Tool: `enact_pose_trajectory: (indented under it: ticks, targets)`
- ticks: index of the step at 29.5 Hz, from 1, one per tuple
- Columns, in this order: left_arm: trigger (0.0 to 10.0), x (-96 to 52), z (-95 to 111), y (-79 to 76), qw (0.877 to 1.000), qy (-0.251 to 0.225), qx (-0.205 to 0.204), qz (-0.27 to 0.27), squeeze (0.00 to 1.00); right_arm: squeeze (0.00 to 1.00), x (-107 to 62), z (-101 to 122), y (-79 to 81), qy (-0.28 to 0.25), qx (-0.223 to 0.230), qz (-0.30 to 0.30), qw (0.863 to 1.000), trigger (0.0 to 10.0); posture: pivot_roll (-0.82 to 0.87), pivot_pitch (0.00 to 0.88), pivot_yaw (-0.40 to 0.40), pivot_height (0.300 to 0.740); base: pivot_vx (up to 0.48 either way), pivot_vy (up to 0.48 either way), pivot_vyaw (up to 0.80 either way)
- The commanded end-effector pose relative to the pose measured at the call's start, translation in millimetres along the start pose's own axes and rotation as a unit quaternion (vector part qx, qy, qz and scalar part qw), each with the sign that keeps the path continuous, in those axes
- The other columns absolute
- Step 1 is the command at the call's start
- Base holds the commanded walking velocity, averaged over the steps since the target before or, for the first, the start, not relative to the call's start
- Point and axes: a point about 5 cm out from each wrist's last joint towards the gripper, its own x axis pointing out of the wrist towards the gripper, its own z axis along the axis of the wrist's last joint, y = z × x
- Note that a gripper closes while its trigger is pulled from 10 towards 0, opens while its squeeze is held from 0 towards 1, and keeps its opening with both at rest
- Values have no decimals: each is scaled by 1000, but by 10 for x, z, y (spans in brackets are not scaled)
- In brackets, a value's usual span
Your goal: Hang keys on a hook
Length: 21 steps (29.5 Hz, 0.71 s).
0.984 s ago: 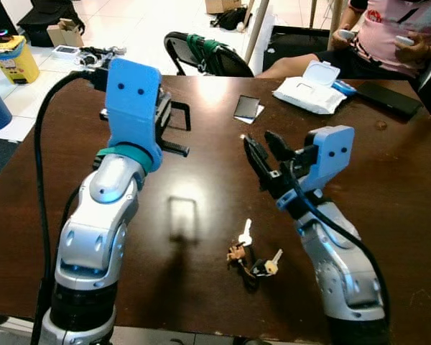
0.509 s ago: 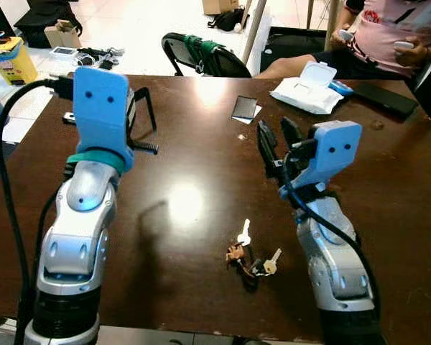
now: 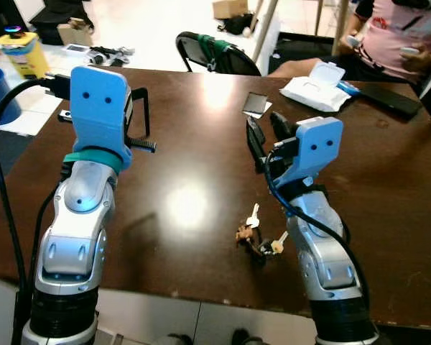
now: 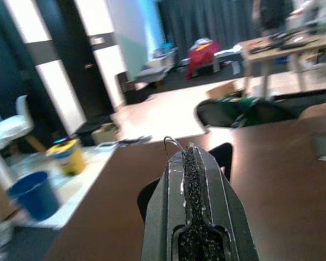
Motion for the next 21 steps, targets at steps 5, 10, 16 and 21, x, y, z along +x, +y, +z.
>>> enact_pose_trajectory:
  ticks: [5, 10, 16, 21]
  targets:
    - [10000, -8, -51, -24, 1000, 9, 4, 0, 0, 0, -19, -71, -26, 12, -7, -5, 1000, 10000, 93, 3, 89, 740, -420, 0, 0]
    - [10000, -3, -59, -28, 1000, 10, 7, 1, 0, 0, -12, -97, -21, 17, -9, -4, 1000, 10000, 93, 4, 89, 740, -421, 0, 0]
    - [10000, 4, -71, -39, 1000, 8, 10, 0, 0, 0, -12, -109, 3, 14, -20, 14, 1000, 10000, 93, 4, 89, 740, -256, 0, 0]
    - [10000, 11, -77, -71, 1000, 11, 10, -8, 0, 0, -14, -118, 15, 14, -26, 29, 999, 10000, 96, 6, 89, 740, 0, 0, 640]
